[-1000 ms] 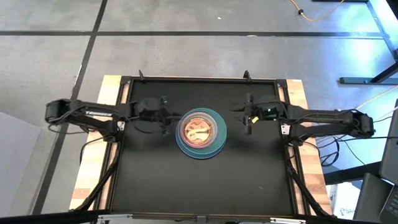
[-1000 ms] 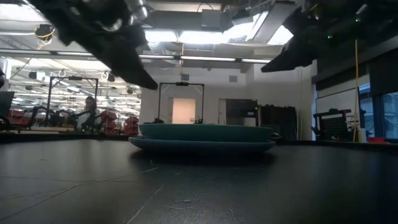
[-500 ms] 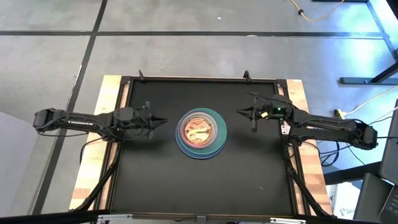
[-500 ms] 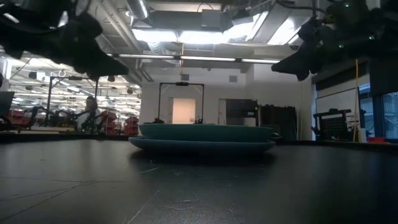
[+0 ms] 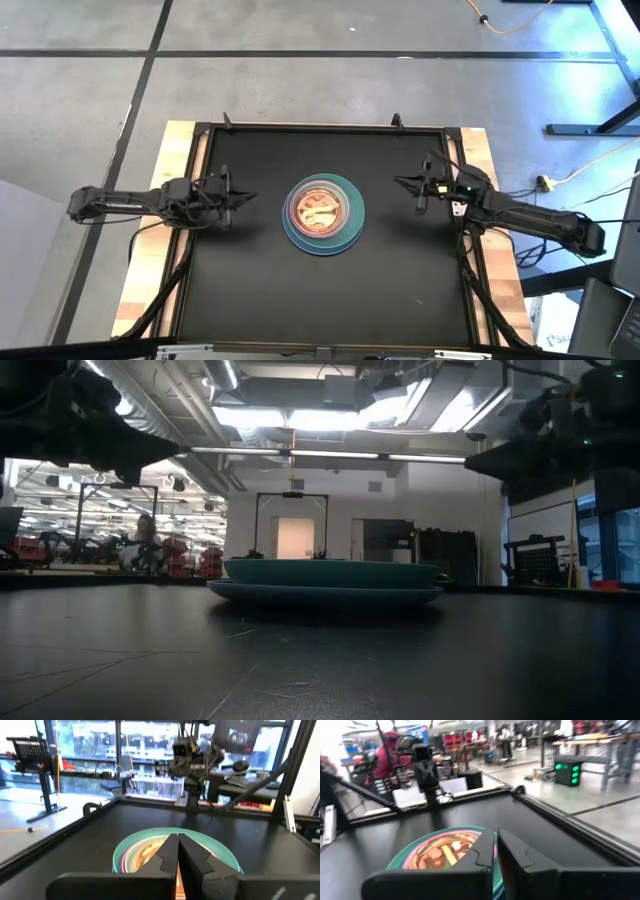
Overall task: Stack plastic plates
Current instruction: Return to Home Position
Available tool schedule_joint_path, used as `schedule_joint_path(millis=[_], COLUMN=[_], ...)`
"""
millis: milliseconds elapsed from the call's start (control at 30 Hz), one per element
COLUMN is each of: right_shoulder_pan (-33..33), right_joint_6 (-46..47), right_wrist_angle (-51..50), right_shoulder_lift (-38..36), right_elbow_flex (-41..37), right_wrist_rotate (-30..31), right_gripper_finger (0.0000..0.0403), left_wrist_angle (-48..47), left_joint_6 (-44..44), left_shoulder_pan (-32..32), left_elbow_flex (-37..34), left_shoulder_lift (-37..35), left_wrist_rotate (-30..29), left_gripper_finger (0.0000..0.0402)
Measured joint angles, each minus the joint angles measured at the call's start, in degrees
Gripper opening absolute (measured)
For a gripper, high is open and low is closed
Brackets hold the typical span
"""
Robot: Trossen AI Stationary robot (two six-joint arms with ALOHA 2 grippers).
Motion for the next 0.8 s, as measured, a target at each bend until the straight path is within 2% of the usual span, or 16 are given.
schedule_joint_path(millis=[200,333,467,800], right_shoulder_pan=[0.02,0.11,0.21,9.29], right_joint_6=[1.37,3.47,3.37,-0.75], right_wrist_angle=[-0.49,-10.57,-18.41,-18.63], right_shoulder_lift=[-9.43,-14.95,-19.79,-23.5], right_elbow_flex=[-5.3,-5.44,-5.44,-5.44], right_wrist_rotate=[3.1,8.24,9.71,10.32], right_gripper_finger=[0.0019,0.0017,0.0003,0.0002], left_wrist_angle=[-4.22,-8.61,-9.76,-10.0], left_joint_6=[0.01,-1.26,-1.79,-1.75], left_shoulder_pan=[0.0,0.0,0.02,-0.01], left_elbow_flex=[0.02,0.02,0.02,0.04], left_shoulder_lift=[-7.3,-11.1,-11.0,-10.67], left_wrist_rotate=[-0.08,-1.72,-3.94,-2.42], left_gripper_finger=[0.0006,0.0006,0.0006,0.0006])
